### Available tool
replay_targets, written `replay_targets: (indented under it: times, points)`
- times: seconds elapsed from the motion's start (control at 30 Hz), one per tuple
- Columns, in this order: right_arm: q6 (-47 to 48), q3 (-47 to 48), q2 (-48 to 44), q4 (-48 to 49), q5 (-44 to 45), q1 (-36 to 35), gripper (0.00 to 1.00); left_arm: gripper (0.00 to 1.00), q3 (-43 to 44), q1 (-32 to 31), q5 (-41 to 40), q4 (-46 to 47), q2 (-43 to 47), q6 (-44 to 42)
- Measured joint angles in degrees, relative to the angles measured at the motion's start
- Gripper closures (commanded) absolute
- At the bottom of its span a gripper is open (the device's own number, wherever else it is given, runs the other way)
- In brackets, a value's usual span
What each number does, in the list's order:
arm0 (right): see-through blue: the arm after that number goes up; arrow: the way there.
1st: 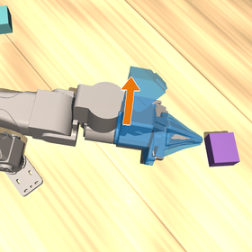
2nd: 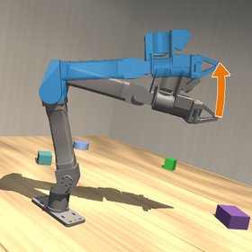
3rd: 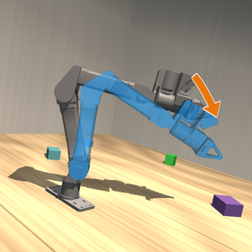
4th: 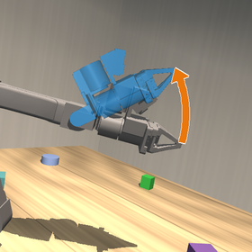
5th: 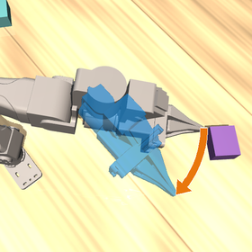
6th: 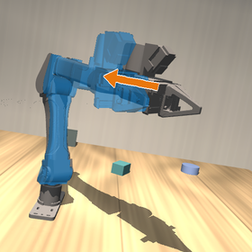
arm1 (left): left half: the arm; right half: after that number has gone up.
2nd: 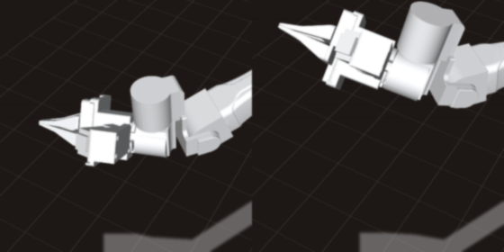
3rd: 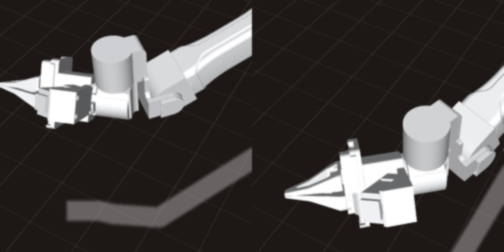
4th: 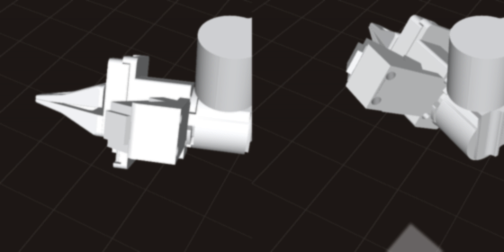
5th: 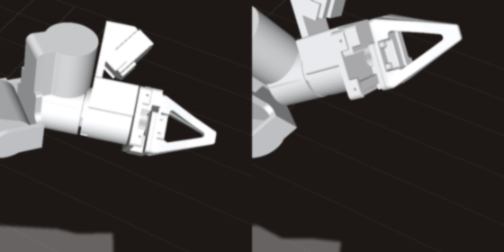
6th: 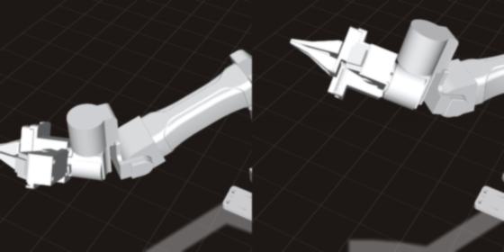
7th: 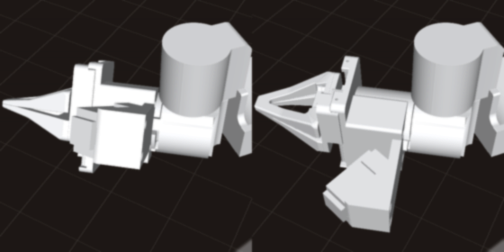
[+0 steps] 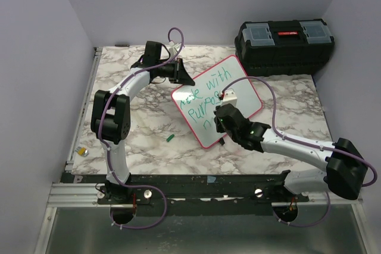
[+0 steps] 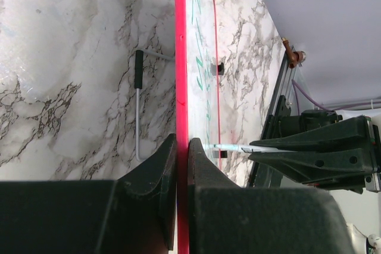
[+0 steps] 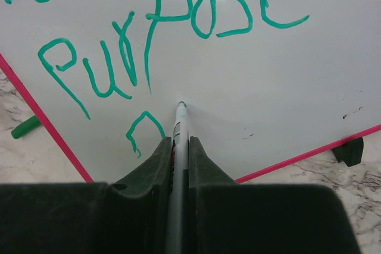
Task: Write a sentence on the whiteboard
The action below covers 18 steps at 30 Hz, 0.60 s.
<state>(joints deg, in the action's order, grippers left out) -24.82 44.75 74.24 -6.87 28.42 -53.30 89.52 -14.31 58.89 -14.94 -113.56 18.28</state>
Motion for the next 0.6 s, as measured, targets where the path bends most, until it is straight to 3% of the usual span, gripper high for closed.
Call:
replay_targets:
  times: [0.6]
  points:
    - [-2.6, -1.6, -1.6, 0.2, -4.3, 0.0, 0.99, 1.00, -0.3, 0.1, 0.0, 0.3, 0.0, 0.0]
